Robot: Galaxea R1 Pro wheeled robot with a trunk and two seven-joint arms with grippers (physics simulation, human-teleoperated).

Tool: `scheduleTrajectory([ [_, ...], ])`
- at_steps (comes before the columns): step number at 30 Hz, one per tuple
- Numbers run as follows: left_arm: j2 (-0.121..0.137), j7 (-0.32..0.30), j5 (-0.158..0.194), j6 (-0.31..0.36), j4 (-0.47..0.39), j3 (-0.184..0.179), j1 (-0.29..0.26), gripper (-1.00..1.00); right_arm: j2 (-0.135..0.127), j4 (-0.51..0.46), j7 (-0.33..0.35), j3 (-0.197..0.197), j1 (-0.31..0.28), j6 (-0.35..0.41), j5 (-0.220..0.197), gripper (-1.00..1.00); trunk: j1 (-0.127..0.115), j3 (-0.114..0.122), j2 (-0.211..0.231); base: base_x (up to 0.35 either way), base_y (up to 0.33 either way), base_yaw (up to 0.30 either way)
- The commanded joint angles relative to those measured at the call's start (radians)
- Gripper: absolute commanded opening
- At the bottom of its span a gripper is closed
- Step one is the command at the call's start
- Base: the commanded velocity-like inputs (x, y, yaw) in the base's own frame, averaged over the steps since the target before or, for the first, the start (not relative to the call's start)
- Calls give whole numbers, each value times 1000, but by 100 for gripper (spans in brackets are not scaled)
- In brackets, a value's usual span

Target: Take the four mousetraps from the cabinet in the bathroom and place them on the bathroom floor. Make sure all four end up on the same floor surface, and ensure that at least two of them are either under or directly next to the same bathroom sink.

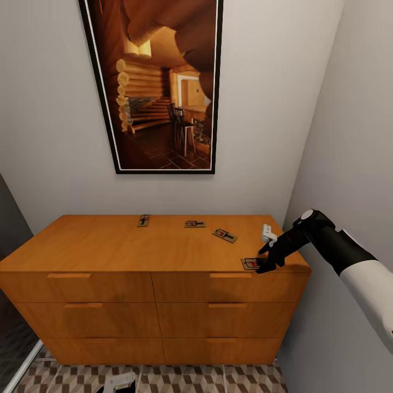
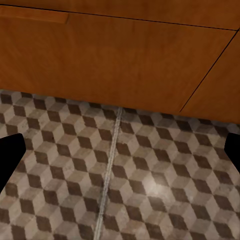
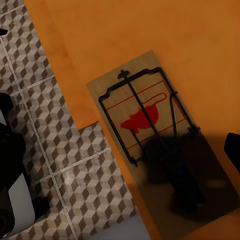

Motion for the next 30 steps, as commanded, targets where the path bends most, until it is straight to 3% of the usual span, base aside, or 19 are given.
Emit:
scheduleTrajectory([
  [1, -1, 0, 0, -3, 1, 5, -1, 100, -1, -1, 4, 2, -1, 10, 3, 100, 0, -1, -1, 0, 0, 0],
  [18, -1, 0, 0, -5, 1, 5, -1, 100, -1, -1, 2, 2, -1, 10, 4, 100, 0, -1, -1, 0, 0, 0],
  [30, -1, 0, 0, -5, 1, 5, -1, 100, -2, 3, -37, 2, -1, 9, 3, 100, 0, -1, -1, 0, 0, 0],
])
